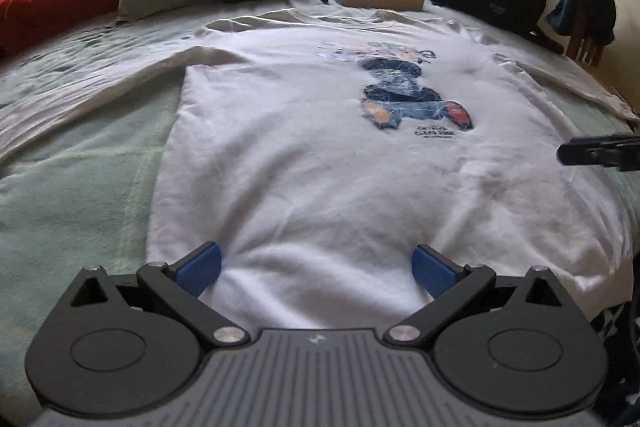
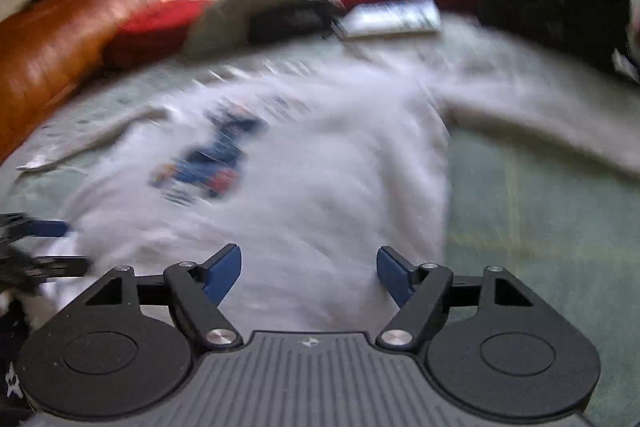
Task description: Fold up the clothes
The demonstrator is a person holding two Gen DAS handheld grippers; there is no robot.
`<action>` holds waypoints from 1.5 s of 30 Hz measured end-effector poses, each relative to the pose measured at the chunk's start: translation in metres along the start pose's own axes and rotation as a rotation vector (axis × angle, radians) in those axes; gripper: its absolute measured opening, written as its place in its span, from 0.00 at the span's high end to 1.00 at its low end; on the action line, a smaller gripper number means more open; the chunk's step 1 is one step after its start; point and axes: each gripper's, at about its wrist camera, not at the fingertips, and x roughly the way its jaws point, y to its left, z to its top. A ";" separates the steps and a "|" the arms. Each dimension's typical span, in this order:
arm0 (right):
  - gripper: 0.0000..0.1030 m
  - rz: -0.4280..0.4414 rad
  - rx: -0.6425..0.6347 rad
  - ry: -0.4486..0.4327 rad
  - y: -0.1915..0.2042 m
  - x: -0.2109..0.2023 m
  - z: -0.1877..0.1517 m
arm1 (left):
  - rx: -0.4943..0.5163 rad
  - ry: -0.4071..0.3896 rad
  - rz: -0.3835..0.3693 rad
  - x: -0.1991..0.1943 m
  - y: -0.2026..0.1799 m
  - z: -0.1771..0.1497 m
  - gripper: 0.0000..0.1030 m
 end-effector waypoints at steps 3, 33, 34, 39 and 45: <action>0.23 0.039 0.066 -0.001 -0.017 -0.005 0.009 | -0.026 -0.010 -0.007 -0.010 0.007 0.007 0.02; 0.14 -0.113 0.021 -0.011 -0.003 0.002 0.018 | -0.039 0.008 0.037 0.009 0.000 0.023 0.01; 0.11 -0.109 0.026 -0.020 0.002 -0.007 0.017 | -0.048 0.006 0.038 0.004 -0.001 0.024 0.01; 0.03 -0.077 0.002 -0.048 0.034 -0.027 0.008 | -0.030 -0.027 -0.002 -0.011 -0.023 0.024 0.01; 0.00 -0.118 0.039 0.047 0.044 -0.006 -0.014 | 0.020 0.039 -0.011 0.002 -0.049 0.003 0.01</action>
